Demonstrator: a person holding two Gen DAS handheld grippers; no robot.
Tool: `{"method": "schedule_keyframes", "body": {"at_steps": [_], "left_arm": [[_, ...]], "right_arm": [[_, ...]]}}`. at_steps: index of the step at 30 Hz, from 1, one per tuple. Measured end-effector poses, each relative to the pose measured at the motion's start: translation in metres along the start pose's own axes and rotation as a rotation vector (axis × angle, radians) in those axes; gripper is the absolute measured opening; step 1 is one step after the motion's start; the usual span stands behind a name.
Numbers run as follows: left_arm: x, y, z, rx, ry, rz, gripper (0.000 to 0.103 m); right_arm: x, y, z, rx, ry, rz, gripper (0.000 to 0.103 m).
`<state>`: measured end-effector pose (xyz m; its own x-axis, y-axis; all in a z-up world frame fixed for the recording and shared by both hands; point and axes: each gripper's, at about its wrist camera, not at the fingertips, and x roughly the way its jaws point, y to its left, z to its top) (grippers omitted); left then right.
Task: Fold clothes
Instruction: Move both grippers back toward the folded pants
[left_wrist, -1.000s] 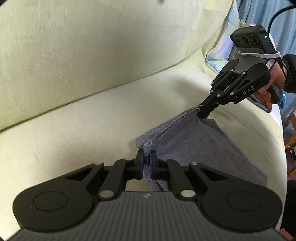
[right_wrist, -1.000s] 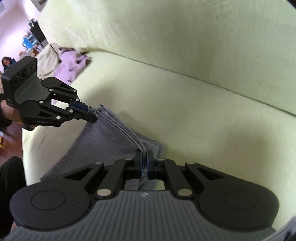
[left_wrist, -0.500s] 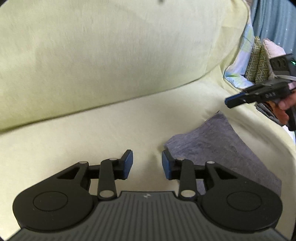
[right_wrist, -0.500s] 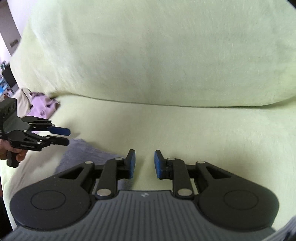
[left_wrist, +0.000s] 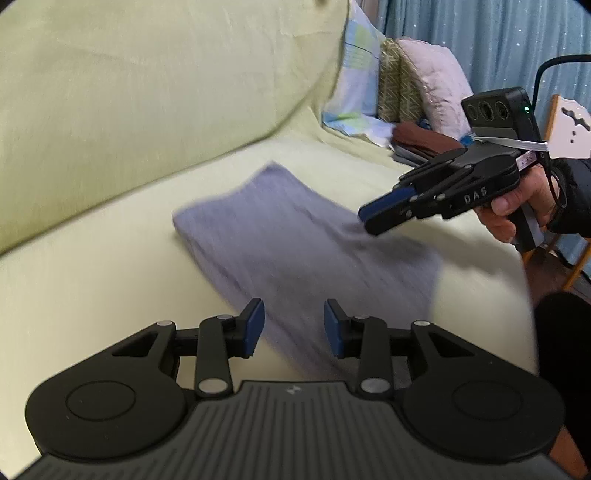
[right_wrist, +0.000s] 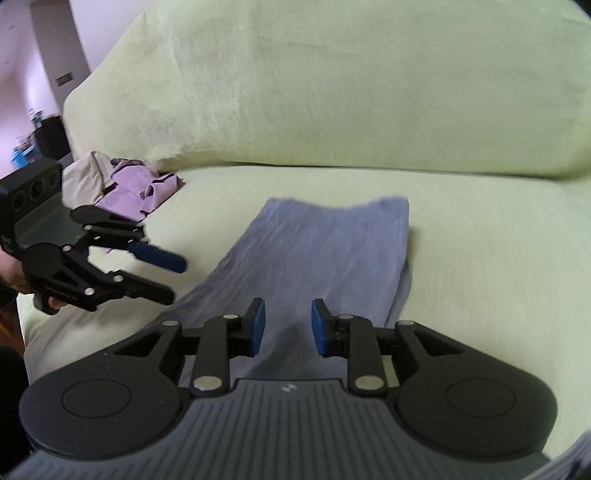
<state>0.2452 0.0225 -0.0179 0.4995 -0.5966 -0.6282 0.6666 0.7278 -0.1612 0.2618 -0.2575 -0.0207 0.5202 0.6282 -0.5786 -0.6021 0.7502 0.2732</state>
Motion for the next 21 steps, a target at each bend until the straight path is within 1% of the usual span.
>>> {"method": "schedule_keyframes", "body": {"at_steps": [3, 4, 5, 6, 7, 8, 10, 12, 14, 19, 21], "left_arm": [[-0.014, -0.016, -0.013, -0.043, -0.007, -0.033, 0.042], [-0.013, -0.019, -0.013, -0.044, -0.016, -0.032, 0.042], [-0.013, -0.022, -0.014, -0.056, -0.031, -0.03, 0.042], [-0.008, -0.022, -0.014, -0.089, -0.033, -0.034, 0.042], [-0.001, -0.021, -0.015, -0.121, -0.016, -0.035, 0.039], [0.007, -0.02, -0.015, -0.151, 0.007, -0.038, 0.028], [0.021, -0.017, -0.015, -0.202, 0.034, -0.041, 0.012], [0.022, -0.009, -0.019, -0.278, 0.029, -0.051, 0.009], [0.017, -0.005, -0.024, -0.307, 0.028, -0.055, 0.003], [0.002, 0.004, -0.037, -0.399, 0.029, -0.058, 0.002], [-0.006, 0.007, -0.039, -0.411, 0.018, -0.033, 0.002]], "right_arm": [[-0.025, 0.023, -0.023, 0.062, -0.033, -0.059, 0.032], [-0.032, 0.028, -0.029, 0.076, -0.045, -0.079, 0.033], [-0.042, 0.033, -0.039, 0.117, -0.071, -0.105, 0.033], [-0.048, 0.033, -0.047, 0.171, -0.091, -0.103, 0.034], [-0.052, 0.033, -0.054, 0.219, -0.105, -0.103, 0.035], [-0.054, 0.031, -0.057, 0.23, -0.108, -0.106, 0.036], [-0.063, 0.036, -0.074, 0.292, -0.13, -0.13, 0.036], [-0.068, 0.035, -0.082, 0.318, -0.137, -0.138, 0.037], [-0.072, 0.035, -0.088, 0.34, -0.144, -0.144, 0.037], [-0.075, 0.028, -0.095, 0.395, -0.162, -0.159, 0.041], [-0.073, 0.025, -0.095, 0.414, -0.173, -0.166, 0.042]]}}
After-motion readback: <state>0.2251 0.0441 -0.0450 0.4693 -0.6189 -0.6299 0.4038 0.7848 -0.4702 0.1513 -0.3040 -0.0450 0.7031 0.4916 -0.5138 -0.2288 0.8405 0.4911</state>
